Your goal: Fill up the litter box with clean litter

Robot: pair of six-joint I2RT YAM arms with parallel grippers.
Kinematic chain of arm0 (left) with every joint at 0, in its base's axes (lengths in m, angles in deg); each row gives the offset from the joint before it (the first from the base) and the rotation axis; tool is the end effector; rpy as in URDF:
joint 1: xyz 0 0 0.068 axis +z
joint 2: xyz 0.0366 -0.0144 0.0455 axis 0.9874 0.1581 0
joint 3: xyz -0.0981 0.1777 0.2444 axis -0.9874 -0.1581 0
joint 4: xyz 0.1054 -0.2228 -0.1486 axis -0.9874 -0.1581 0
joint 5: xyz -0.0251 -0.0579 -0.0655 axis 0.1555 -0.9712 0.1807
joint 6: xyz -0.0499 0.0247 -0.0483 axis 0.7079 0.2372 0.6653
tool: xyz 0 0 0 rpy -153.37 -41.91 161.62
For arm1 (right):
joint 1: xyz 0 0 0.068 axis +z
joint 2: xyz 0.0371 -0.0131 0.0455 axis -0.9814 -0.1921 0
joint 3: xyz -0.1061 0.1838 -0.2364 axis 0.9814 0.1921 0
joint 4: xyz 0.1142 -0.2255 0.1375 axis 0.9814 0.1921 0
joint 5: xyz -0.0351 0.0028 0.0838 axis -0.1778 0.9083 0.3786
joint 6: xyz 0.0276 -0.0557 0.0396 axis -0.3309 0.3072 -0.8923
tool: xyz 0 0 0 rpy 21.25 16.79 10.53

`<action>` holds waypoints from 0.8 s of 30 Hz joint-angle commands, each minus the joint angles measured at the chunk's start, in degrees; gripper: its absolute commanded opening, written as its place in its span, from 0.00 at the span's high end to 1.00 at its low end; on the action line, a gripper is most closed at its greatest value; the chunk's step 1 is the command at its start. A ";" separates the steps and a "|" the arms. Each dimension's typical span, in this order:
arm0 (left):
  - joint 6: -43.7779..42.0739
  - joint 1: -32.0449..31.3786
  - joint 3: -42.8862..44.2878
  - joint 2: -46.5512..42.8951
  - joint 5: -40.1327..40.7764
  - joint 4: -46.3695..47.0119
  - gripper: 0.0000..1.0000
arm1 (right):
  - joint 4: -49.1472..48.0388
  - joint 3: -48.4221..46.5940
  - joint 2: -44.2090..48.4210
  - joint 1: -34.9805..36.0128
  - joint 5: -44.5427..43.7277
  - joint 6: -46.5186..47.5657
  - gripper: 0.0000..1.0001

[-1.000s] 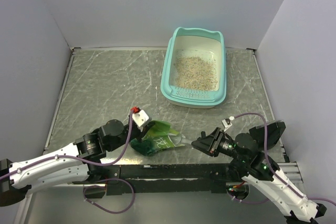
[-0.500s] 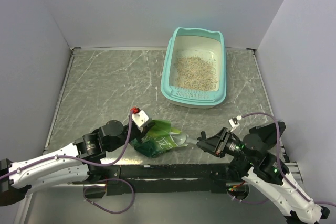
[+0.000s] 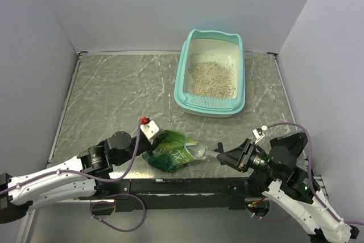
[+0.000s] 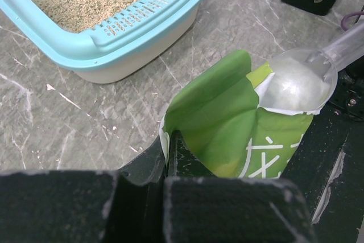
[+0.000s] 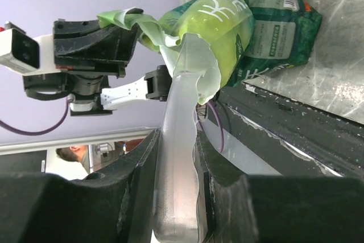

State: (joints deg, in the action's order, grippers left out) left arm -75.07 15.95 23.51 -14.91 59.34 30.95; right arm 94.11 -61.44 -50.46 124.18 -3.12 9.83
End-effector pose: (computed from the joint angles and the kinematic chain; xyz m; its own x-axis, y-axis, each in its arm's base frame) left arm 0.0888 -0.1600 0.3074 -0.1085 0.1356 -0.9848 0.7966 0.6045 -0.0046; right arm 0.0272 0.0460 0.2636 -0.8569 0.4656 -0.2213 -0.0606 0.3353 0.9402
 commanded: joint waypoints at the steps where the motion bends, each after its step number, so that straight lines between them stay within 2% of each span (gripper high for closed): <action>1: -1.34 0.88 0.22 -1.92 8.49 -2.47 0.99 | 6.48 -4.62 17.94 0.36 -1.22 0.90 1.00; 14: -1.34 0.79 0.48 -2.89 10.51 -3.00 0.99 | 9.99 -9.19 17.85 0.27 -1.92 0.98 1.00; 19: -1.78 0.79 1.10 -3.86 13.58 -4.14 0.99 | 11.14 -10.87 16.10 0.36 -1.66 2.13 1.00; 24: -4.32 0.88 3.38 -5.26 17.18 -6.51 0.99 | 5.18 -5.86 17.05 0.36 1.15 -0.07 1.00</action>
State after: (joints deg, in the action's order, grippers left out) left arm -74.94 15.01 23.56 -17.80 59.51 29.83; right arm 99.31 -67.69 -50.57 124.18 -3.38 9.85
